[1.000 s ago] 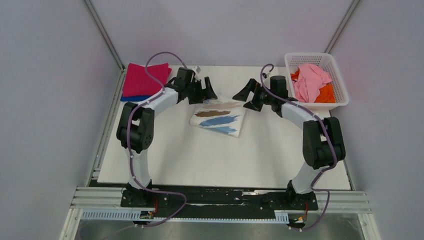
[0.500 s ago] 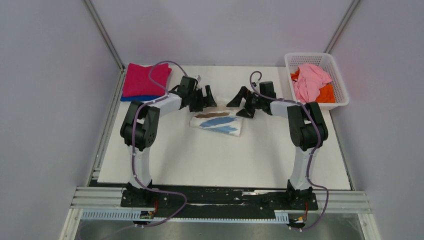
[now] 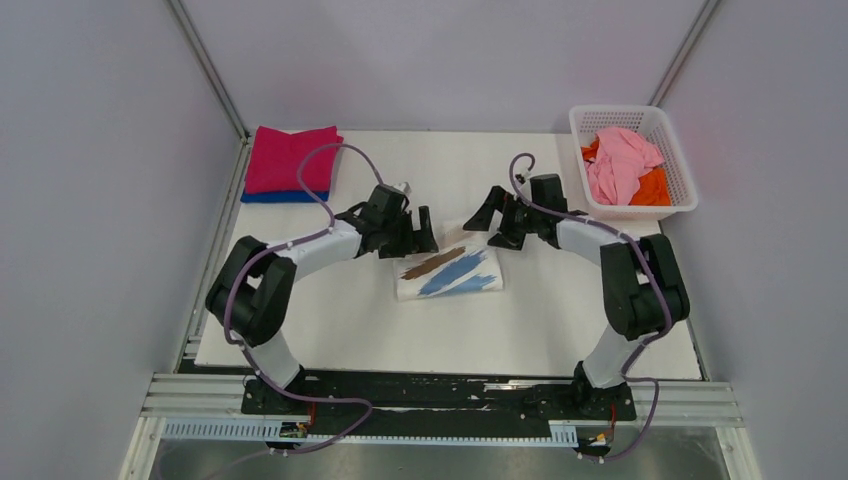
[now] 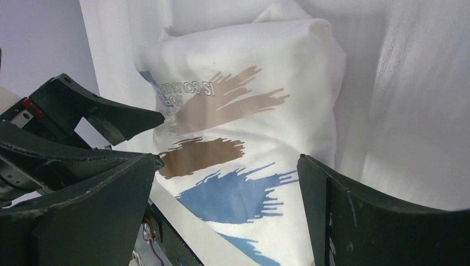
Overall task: Fold and stack the t-shirts
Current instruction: Put the neatly folded tshirt into the corner of the board with the left arm
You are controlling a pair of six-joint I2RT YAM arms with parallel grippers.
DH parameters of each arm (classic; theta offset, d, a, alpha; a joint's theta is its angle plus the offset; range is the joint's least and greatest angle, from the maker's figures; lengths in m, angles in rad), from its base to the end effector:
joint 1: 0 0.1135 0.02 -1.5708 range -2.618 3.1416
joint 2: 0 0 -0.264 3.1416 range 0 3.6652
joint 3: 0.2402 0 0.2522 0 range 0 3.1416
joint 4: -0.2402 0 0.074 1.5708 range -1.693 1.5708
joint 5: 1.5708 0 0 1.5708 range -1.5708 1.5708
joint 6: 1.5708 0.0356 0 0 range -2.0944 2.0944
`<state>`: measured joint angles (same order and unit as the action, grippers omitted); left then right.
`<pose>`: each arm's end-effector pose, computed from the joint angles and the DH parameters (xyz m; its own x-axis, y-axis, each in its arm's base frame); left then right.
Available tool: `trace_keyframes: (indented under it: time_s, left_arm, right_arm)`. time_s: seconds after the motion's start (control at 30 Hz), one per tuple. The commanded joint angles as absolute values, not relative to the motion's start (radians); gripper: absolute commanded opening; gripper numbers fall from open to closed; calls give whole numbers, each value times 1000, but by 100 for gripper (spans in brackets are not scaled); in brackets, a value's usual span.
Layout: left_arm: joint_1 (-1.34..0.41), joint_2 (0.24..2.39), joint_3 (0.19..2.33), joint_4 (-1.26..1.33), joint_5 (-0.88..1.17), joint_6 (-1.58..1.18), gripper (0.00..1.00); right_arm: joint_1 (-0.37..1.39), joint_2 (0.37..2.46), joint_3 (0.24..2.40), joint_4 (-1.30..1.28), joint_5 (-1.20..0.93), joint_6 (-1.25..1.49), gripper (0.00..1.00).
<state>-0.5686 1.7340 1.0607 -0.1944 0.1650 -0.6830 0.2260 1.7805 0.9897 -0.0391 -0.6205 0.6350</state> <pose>0.3022 -0.2000 0.1849 -0.8903 -0.1699 -0.4225 0.0757 0.8596 -0.5053 0.3456 0.1007 0.1638 -0.9139 0.2851 -0.2889 -0.0281 0.6656 0.7458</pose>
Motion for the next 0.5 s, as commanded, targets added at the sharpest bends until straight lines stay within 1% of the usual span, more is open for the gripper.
trace_keyframes:
  time_s: [0.0, 0.07, 0.1, 0.23, 0.33, 0.47]
  left_arm:
    - [-555, 1611, 1073, -250, 36, -699, 100]
    - [-557, 1575, 1064, -270, 8, -708, 100]
    - [-556, 1556, 1062, -293, -38, -713, 100]
    - [-555, 1550, 1051, -372, -136, -727, 100]
    - [-555, 1588, 1048, -381, -130, -733, 100]
    - [-555, 1673, 1064, -353, -126, -748, 100]
  right_arm:
    - [226, 1598, 969, -74, -514, 597, 100]
    - [226, 1522, 940, -91, -454, 609, 100]
    - [226, 1481, 922, -103, -412, 615, 100]
    - [222, 1329, 849, -178, -191, 639, 100]
    - [217, 1239, 797, -236, -77, 650, 100]
    - [213, 1156, 752, -254, -2, 644, 100]
